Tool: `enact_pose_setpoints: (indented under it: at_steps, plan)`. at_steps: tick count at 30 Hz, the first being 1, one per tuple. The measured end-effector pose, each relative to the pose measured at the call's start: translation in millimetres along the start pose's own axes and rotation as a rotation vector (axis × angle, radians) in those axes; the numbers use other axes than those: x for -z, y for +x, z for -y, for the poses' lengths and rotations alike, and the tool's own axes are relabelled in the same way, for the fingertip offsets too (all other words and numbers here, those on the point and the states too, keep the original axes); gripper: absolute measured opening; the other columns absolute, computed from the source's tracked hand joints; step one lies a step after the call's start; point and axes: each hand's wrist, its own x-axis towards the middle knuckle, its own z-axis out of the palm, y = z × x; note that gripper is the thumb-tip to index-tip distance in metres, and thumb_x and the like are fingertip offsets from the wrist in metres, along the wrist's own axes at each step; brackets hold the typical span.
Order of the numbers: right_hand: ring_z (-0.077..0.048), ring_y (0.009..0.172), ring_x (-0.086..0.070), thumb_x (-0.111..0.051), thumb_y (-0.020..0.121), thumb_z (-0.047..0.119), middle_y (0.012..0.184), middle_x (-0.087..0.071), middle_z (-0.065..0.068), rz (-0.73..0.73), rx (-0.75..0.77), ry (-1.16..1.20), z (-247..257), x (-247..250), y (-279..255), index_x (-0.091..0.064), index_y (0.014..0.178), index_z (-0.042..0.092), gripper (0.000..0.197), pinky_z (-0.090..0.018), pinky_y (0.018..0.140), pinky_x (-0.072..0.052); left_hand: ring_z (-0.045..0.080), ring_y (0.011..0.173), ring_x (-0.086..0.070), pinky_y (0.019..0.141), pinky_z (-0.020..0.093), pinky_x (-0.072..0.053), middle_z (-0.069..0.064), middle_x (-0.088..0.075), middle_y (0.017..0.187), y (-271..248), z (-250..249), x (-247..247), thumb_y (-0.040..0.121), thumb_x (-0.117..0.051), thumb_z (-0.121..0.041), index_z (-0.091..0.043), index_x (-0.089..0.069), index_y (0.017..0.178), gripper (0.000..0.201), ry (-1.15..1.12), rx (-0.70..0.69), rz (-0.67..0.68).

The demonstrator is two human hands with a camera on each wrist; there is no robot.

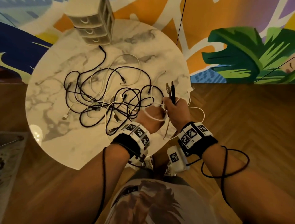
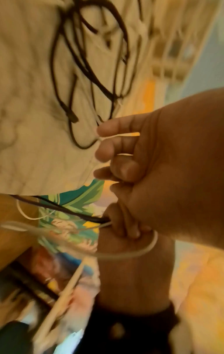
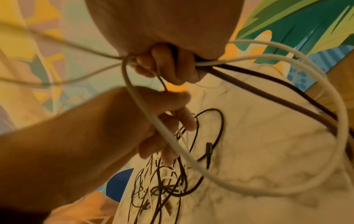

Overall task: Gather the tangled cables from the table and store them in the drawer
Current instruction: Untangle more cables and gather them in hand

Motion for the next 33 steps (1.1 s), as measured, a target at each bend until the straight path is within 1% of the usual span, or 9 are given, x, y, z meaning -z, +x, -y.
enact_pose_setpoints:
  at_steps: [5, 9, 12, 17, 19, 22, 27, 30, 33]
  plan:
    - [-0.015, 0.044, -0.037, -0.058, 0.084, 0.031, 0.048, -0.042, 0.004, -0.123, -0.141, 0.2, -1, 22, 14, -0.048, 0.054, 0.02, 0.033, -0.034, 0.049, -0.028, 0.03, 0.109, -0.058, 0.091, 0.037, -0.048, 0.011, -0.063, 0.12, 7, 92, -26, 0.092, -0.048, -0.038, -0.025, -0.055, 0.124, 0.035, -0.244, 0.315, 0.187]
    - [-0.011, 0.04, -0.04, -0.054, 0.092, 0.026, 0.054, -0.045, 0.002, -0.34, -0.233, 0.339, 8, 56, 25, -0.05, 0.064, 0.013, 0.031, -0.021, 0.041, -0.029, 0.033, 0.117, -0.054, 0.093, 0.039, -0.045, 0.014, -0.056, 0.13, -5, 164, -24, 0.091, -0.051, -0.048, -0.026, -0.045, 0.136, 0.051, -0.119, 0.472, 0.081]
    - [-0.008, 0.035, -0.041, -0.052, 0.092, 0.031, 0.055, -0.046, 0.001, -0.392, -0.252, 0.295, 1, 69, 29, -0.051, 0.064, 0.014, 0.032, -0.023, 0.044, -0.03, 0.035, 0.113, -0.055, 0.089, 0.04, -0.047, 0.017, -0.057, 0.127, -6, 173, -19, 0.093, -0.044, -0.043, -0.023, -0.046, 0.134, 0.046, -0.047, 0.43, 0.172]
    - [-0.002, 0.031, -0.037, -0.051, 0.093, 0.021, 0.035, -0.043, 0.011, -0.346, -0.213, 0.383, -3, 64, 22, -0.049, 0.062, 0.015, 0.032, -0.016, 0.036, -0.028, 0.032, 0.104, -0.058, 0.079, 0.033, -0.045, 0.01, -0.062, 0.114, 6, 97, 18, 0.089, -0.05, -0.04, -0.025, -0.056, 0.12, 0.035, 0.004, 0.248, 0.083]
    - [-0.004, 0.03, -0.035, -0.05, 0.093, 0.02, 0.034, -0.04, 0.011, -0.36, -0.213, 0.364, -1, 70, 17, -0.048, 0.061, 0.014, 0.032, -0.016, 0.035, -0.027, 0.022, 0.092, -0.061, 0.072, 0.029, -0.042, 0.001, -0.064, 0.092, 9, 40, 30, 0.087, -0.055, -0.048, -0.031, -0.052, 0.125, 0.042, -0.22, 0.041, 0.029]
    - [-0.011, 0.035, -0.04, -0.052, 0.091, 0.021, 0.042, -0.044, 0.004, -0.375, -0.217, 0.319, -2, 84, 13, -0.05, 0.059, 0.014, 0.032, -0.022, 0.041, -0.031, 0.003, 0.067, -0.051, 0.063, 0.019, -0.035, -0.01, -0.051, 0.074, 19, -44, 38, 0.086, -0.061, -0.045, -0.027, -0.044, 0.135, 0.055, -0.607, -0.202, 0.178]
    - [-0.019, 0.045, -0.037, -0.059, 0.086, 0.026, 0.045, -0.042, 0.003, -0.377, -0.194, 0.326, -21, 126, 0, -0.065, 0.046, 0.021, 0.041, -0.034, 0.05, -0.03, 0.029, 0.09, -0.061, 0.066, 0.027, -0.036, 0.015, -0.065, 0.097, 45, -103, 13, 0.097, -0.047, -0.022, -0.006, -0.059, 0.101, 0.021, -0.494, -0.268, 0.257]
    - [-0.013, 0.043, -0.036, -0.056, 0.088, 0.035, 0.048, -0.045, 0.006, -0.435, -0.196, 0.247, -39, 160, -12, -0.074, 0.073, 0.016, 0.031, -0.031, 0.046, -0.028, 0.031, 0.073, -0.061, 0.063, 0.032, -0.044, 0.018, -0.064, 0.084, 55, -105, -1, 0.096, -0.047, -0.015, -0.001, -0.059, 0.09, 0.019, -0.785, -0.183, 0.246]
    - [-0.013, 0.044, -0.036, -0.056, 0.09, 0.035, 0.053, -0.045, 0.0, -0.544, -0.218, 0.276, -57, 192, -21, -0.071, 0.061, 0.021, 0.035, -0.03, 0.047, -0.028, 0.015, 0.055, -0.06, 0.055, 0.027, -0.05, 0.006, -0.061, 0.07, 50, -86, -42, 0.097, -0.047, -0.015, -0.007, -0.059, 0.085, 0.019, -0.853, 0.002, 0.49]
